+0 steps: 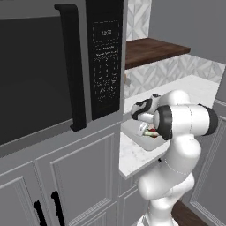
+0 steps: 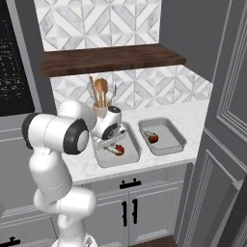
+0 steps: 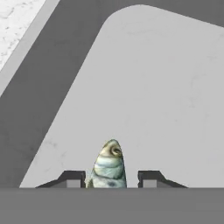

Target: Place one bell pepper and one fish in each tupperware on the nearby counter, to pack two identical lunches.

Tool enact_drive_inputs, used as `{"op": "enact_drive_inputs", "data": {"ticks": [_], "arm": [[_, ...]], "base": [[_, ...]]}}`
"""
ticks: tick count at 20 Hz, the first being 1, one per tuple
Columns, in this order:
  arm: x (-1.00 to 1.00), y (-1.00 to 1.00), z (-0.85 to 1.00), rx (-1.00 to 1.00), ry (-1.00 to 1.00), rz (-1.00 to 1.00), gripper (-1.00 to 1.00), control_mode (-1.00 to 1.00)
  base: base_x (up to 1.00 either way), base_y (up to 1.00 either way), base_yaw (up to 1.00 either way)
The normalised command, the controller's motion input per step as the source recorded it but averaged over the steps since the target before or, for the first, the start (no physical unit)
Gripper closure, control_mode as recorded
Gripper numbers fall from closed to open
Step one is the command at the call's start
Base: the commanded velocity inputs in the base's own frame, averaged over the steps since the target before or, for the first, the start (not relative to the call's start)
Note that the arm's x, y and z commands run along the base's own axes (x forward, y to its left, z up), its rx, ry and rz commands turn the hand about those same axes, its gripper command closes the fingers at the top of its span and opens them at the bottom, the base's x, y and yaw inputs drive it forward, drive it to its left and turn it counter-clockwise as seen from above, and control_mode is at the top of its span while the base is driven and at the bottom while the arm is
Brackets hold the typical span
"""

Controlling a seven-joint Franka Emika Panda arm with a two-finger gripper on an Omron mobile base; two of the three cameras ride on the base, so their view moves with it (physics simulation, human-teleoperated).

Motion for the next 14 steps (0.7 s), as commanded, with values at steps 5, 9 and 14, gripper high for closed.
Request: {"op": "enact_drive_inputs", "data": {"ticks": [5,9,14], "arm": [[-0.1,0.02,0.02,0.0,-0.01,0.14,-1.0,-1.0],[-0.39,0.01,0.56,0.0,-0.07,0.14,-1.0,-1.0],[-0.56,0.0,0.52,0.0,-0.07,0.09,-1.0,-1.0]], "base": [[0.0,0.0,0.0],[0.0,0.0,0.0],[0.0,0.0,0.0]]}}
